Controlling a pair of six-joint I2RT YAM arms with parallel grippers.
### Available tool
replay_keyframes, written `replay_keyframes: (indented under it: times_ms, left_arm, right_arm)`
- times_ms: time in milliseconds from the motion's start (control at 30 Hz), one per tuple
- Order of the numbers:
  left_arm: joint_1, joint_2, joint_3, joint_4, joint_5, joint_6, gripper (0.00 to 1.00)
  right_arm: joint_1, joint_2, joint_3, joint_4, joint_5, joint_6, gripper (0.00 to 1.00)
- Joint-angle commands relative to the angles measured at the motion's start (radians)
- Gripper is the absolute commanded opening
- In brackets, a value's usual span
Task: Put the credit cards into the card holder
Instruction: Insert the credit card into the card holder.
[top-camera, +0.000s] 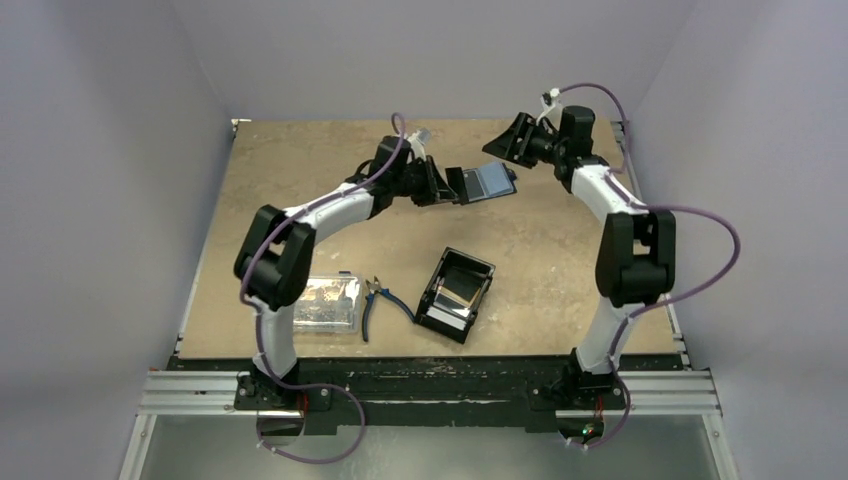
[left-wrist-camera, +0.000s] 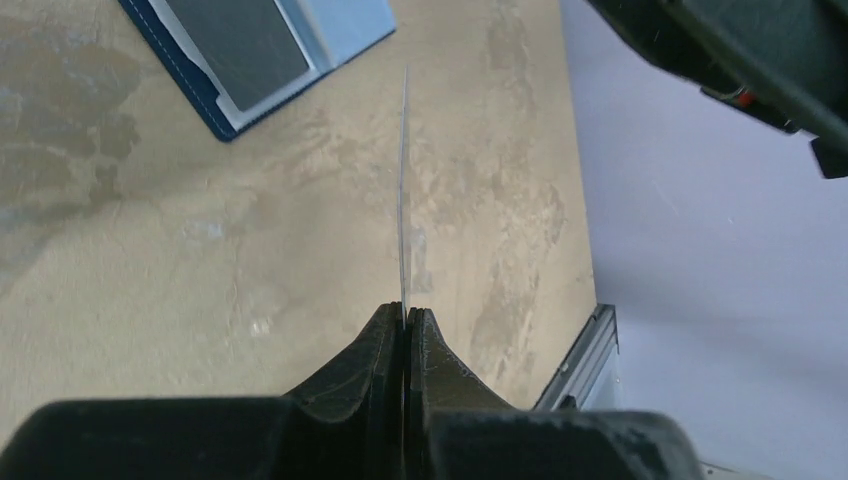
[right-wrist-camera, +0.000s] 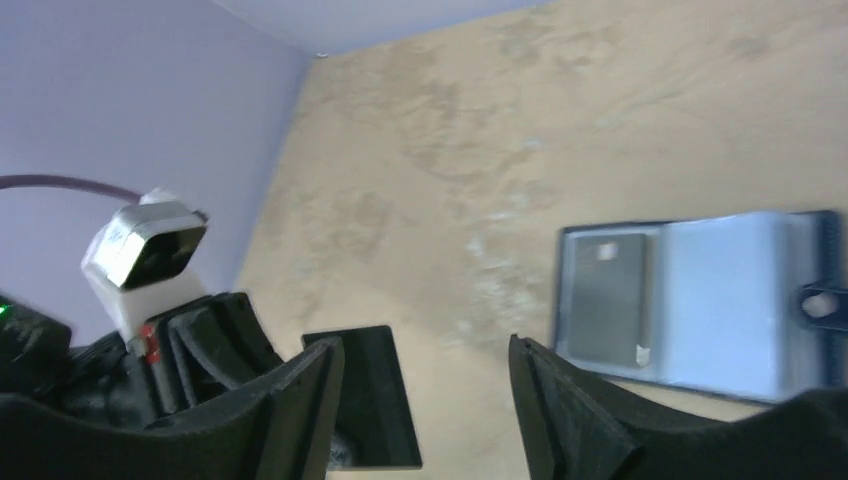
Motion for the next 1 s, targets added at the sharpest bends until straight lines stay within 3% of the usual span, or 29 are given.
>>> replay_keyframes:
  times_ms: [0,200,367,567,667,833,967]
  left_arm:
    - [-0.006,0.157,0.187,0.005,0.045,0.029,0.0]
    - [-0.005,0.343,0.385,-0.019,0.059,0.036,0.0]
    - [-0.004,0.455,0.496,-0.023,0.064,0.021,0.0]
    - [-0.001,0.546,0.588,-0.025,0.081,0.004,0.0]
    - [0.01,0.564,0.596,-0.025,0.081,-0.007,0.0]
    - [0.03,0.596,0.615,-0.024,0.109,-0.023,0.0]
    - [0.035,0.616,0.611,0.027,0.169,-0.076,0.0]
  right_arm:
    - [-0.008,0.153,0.262,-0.31,0.137,-0.31,0.63]
    - [-0.007,0.314,0.425,-0.441,0.238,-0.468,0.6]
    - [-0.007,0.384,0.471,-0.423,0.272,-0.469,0.65]
    - [-0.006,0.465,0.545,-0.456,0.317,-0.481,0.62]
    - [-0.007,0.491,0.558,-0.446,0.301,-0.483,0.57]
    - [-0.007,0.543,0.586,-0.47,0.276,-0.487,0.38]
    - [-0.006,0.541,0.54,-0.444,0.269,-0.482,0.32]
